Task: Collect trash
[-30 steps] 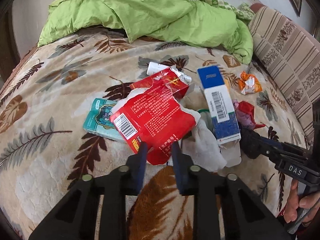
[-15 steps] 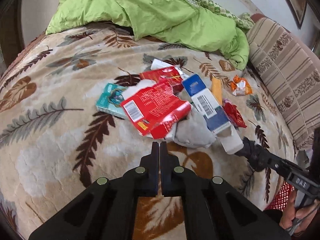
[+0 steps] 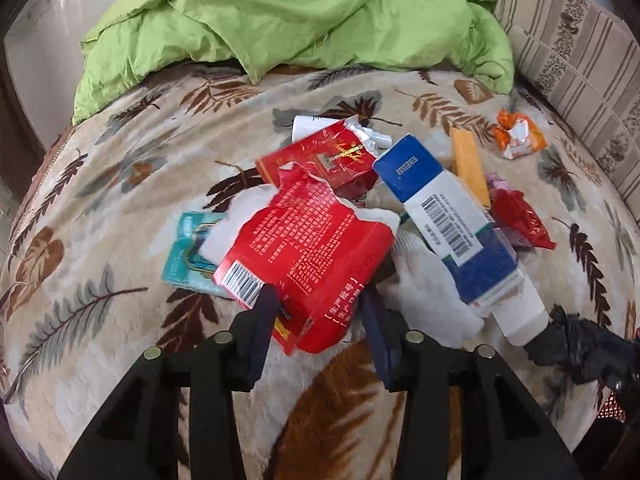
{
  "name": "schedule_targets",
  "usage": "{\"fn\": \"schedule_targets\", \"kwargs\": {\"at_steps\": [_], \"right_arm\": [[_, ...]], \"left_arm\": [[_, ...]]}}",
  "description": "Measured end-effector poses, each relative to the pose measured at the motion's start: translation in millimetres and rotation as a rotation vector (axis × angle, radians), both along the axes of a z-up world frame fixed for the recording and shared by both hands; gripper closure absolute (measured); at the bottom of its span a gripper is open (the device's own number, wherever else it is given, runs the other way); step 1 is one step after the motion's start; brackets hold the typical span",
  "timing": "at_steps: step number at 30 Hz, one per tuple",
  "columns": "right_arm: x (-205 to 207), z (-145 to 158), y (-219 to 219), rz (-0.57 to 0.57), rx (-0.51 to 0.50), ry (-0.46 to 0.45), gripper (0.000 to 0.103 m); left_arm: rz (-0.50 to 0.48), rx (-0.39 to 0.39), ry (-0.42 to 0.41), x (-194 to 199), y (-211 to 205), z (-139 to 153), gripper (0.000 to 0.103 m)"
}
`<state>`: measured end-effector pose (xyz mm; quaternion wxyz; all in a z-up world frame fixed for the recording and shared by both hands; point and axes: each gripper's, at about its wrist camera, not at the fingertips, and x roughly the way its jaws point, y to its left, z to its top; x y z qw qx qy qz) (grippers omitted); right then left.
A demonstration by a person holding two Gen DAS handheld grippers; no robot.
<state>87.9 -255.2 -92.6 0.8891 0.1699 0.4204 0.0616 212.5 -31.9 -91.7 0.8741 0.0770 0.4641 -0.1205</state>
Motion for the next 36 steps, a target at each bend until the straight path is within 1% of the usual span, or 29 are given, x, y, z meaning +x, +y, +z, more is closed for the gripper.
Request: {"fn": "schedule_targets", "kwargs": {"at_steps": [1,3,5,6,9,10,13,15,18,23,27,32,36], "right_arm": [[-0.2,-1.3,0.1,0.000,0.000,0.002,0.064],[-0.7,0.4,0.0,0.001,0.003,-0.013,0.064],[-1.1,-0.1,0.2,-0.002,0.001,-0.020,0.064],[-1.0,0.0,0.2,-0.005,0.002,-0.025,0.064],[-1.6,1.1,2.9,-0.002,-0.009,-0.038,0.064],[-2.1,1.5,3.9,0.000,-0.013,-0.042,0.064],[-3.7,2.6,3.2,0.001,-0.010,-0.052,0.064],[-3.3,2.6,1.9,-0.004,-0.004,-0.050,0.064],[-4.2,3.4,0.6,-0.006,0.006,-0.057,0.064],[-7.5,5.9,1.3,-0.009,0.003,-0.072,0.064],[-14.7,11.0,1.7,-0.010,-0.007,-0.090,0.064],[-28.8,13.9,-9.5,-0.030,0.049,-0.075,0.064],[-42.3,20.1,-19.6,-0.045,0.073,-0.077,0.064]], "left_arm": [[-0.001,-0.001,-0.007,1.0,-0.9,-1.7,0.067],[-0.003,0.006,-0.031,-2.3,-3.3,-0.7,0.074],[0.011,-0.003,-0.055,-6.3,-4.3,3.4,0.079],[0.022,-0.016,-0.057,-8.5,-2.7,6.0,0.082],[0.039,-0.076,-0.056,-20.7,5.3,15.4,0.084],[0.042,-0.085,-0.053,-25.3,7.8,17.9,0.084],[0.036,-0.147,-0.037,-43.6,17.3,25.7,0.085],[0.038,-0.159,-0.035,-59.1,22.1,28.9,0.085],[0.043,-0.206,-0.004,-83.8,28.2,25.5,0.086],[0.037,-0.230,-0.009,-116.9,24.3,19.8,0.087],[0.003,-0.238,-0.013,-130.4,11.8,25.5,0.087],[-0.038,-0.248,-0.026,-139.8,-3.7,37.6,0.087],[-0.074,-0.249,-0.029,-146.5,-18.1,44.2,0.087]]}}
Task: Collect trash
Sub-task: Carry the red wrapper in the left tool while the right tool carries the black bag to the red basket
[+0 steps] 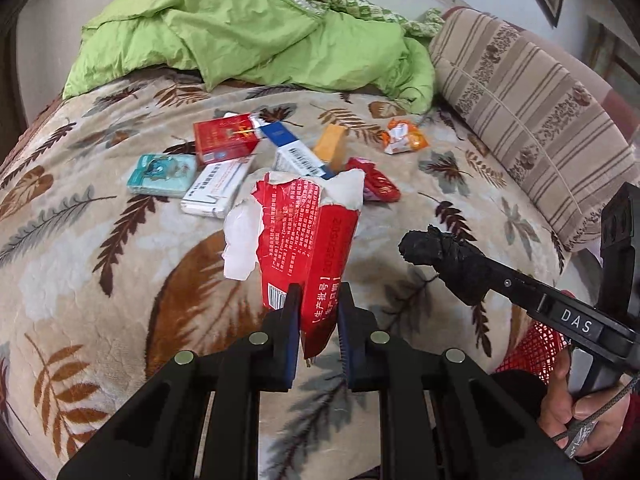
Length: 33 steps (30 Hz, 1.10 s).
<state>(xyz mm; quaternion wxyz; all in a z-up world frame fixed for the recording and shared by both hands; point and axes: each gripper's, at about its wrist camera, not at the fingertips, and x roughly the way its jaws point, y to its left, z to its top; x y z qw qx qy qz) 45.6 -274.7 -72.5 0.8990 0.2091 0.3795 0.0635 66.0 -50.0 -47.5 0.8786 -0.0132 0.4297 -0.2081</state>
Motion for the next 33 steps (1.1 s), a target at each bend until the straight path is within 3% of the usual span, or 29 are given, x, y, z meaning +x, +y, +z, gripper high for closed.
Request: {"fn": "schedule_targets", "kwargs": {"at_steps": [10,19,27,33], "right_arm": [[-44.3,28.8,-49.3,-0.081,0.057,-0.045,0.064],[-130.5,41.2,-147.8,-0.333,0.082,-0.057,0.064],[-213.8,37.5,-227.3,-0.580,0.066,-0.004,0.064],[-242.6,20.7,-256.3,-0.667,0.072,0.052,0.063]], "left_arm": [[-0.162,-0.014,-0.011,-20.4,-62.3,20.4,0.087],[-0.430,-0.054,0.017,-57.1,-171.6,36.1,0.087],[-0.663,-0.106,0.143,-98.8,-275.4,26.7,0.087],[-0.774,-0.117,0.244,-118.3,-335.6,7.5,0.083]]}}
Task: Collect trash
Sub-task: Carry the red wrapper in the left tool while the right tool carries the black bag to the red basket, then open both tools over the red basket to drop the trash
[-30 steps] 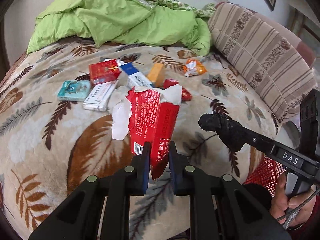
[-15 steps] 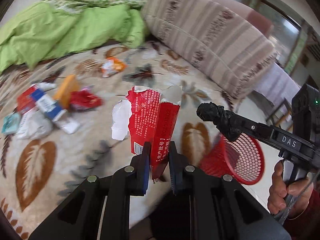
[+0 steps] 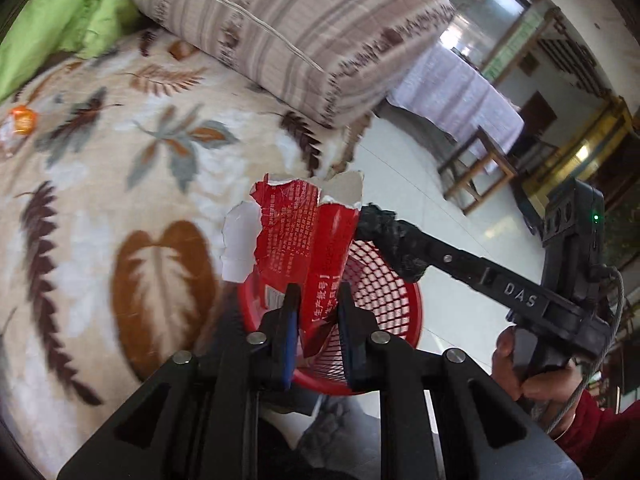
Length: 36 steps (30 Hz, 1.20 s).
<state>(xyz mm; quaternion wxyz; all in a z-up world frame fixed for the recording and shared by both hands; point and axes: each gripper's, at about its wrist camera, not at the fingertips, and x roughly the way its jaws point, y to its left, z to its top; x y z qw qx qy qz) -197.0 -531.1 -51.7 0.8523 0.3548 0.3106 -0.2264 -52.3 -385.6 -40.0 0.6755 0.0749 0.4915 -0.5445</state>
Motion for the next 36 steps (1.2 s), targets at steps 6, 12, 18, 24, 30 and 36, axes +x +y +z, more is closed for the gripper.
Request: {"fn": "schedule_targets", "kwargs": {"at_steps": [6,12,18,24,30,36], "right_arm": [[-12.0,-3.3,-11.9,-0.040,-0.024,0.026,0.054],[7.7,7.4,0.7,0.029,-0.046,-0.007,0.054],[60.4,14.8,40.1,0.192,-0.047,-0.032,0.054],[130.9,18.0,105.5,0.421,-0.054,-0.037,0.054],[192.1,11.8,164.1,0.583,-0.050,-0.010,0.052],[241.5,6.2,195.7,0.651,-0.063,0.019,0.051]], "left_arm": [[0.023,0.001,0.013,-1.4,-3.8,-2.3,0.068],[0.149,-0.010,-0.094,14.9,41.8,14.6,0.050],[0.316,0.000,-0.151,45.4,113.7,27.3,0.050],[0.491,0.020,-0.162,76.6,192.9,28.9,0.050],[0.687,0.039,-0.161,110.2,283.4,22.9,0.049],[0.882,0.070,-0.190,166.0,372.7,21.3,0.045]]}}
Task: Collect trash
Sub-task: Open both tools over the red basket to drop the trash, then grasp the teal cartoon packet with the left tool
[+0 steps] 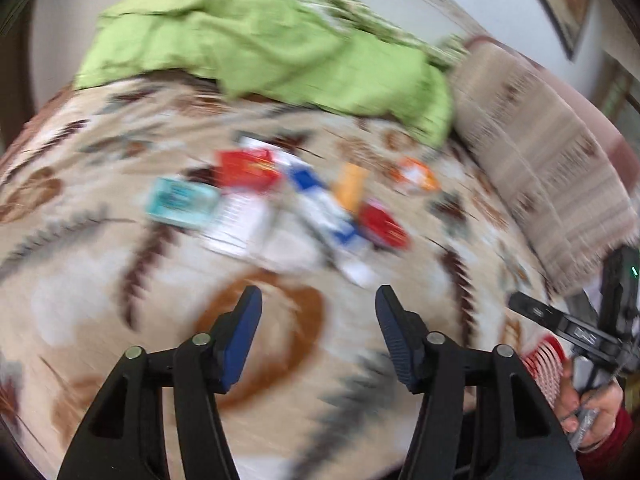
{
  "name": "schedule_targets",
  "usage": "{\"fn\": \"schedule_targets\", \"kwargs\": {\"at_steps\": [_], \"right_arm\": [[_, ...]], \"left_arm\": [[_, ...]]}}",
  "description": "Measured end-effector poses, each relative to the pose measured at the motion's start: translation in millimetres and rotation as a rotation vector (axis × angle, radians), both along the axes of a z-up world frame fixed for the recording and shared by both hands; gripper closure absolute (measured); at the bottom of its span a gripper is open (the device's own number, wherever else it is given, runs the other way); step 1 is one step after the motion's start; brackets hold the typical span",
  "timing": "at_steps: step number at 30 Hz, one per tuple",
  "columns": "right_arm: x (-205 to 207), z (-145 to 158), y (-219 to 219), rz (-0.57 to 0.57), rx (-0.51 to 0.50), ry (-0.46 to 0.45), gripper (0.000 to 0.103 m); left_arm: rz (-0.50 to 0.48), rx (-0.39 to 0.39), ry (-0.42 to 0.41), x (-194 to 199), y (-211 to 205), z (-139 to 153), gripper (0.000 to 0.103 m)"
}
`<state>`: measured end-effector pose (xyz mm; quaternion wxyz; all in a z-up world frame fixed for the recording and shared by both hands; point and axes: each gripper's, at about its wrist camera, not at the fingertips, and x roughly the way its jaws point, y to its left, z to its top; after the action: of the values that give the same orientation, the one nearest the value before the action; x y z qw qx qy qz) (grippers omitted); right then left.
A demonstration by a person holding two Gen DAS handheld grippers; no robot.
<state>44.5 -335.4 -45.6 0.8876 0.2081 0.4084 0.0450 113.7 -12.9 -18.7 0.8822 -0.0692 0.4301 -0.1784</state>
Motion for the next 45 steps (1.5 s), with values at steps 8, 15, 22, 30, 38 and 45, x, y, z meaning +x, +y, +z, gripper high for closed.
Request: {"fn": "schedule_targets", "kwargs": {"at_steps": [8,15,22,30,38,45], "right_arm": [[66.9,-10.1,13.3,0.015,0.044,0.037,0.051],[108.2,-22.0,17.5,0.012,0.085,0.054,0.051],[148.2,-40.1,8.2,-0.005,0.167,0.087,0.051],[183.9,-64.9,3.7,0.004,0.208,0.117,0.051],[175.8,-83.4,14.9,0.069,0.243,0.158,0.049],[144.1,-68.3,37.6,0.229,0.219,0.150,0.049]], "left_arm": [[0.101,0.024,0.012,105.8,65.7,-16.5,0.044],[0.100,-0.039,0.084,190.5,75.3,-55.1,0.044],[-0.039,-0.008,0.143,178.5,68.7,-79.5,0.044],[-0.255,0.017,0.112,76.6,60.2,-71.3,0.033],[-0.376,0.105,0.041,32.5,34.9,-60.4,0.026],[-0.404,0.265,-0.035,14.5,19.5,-66.0,0.024]]}}
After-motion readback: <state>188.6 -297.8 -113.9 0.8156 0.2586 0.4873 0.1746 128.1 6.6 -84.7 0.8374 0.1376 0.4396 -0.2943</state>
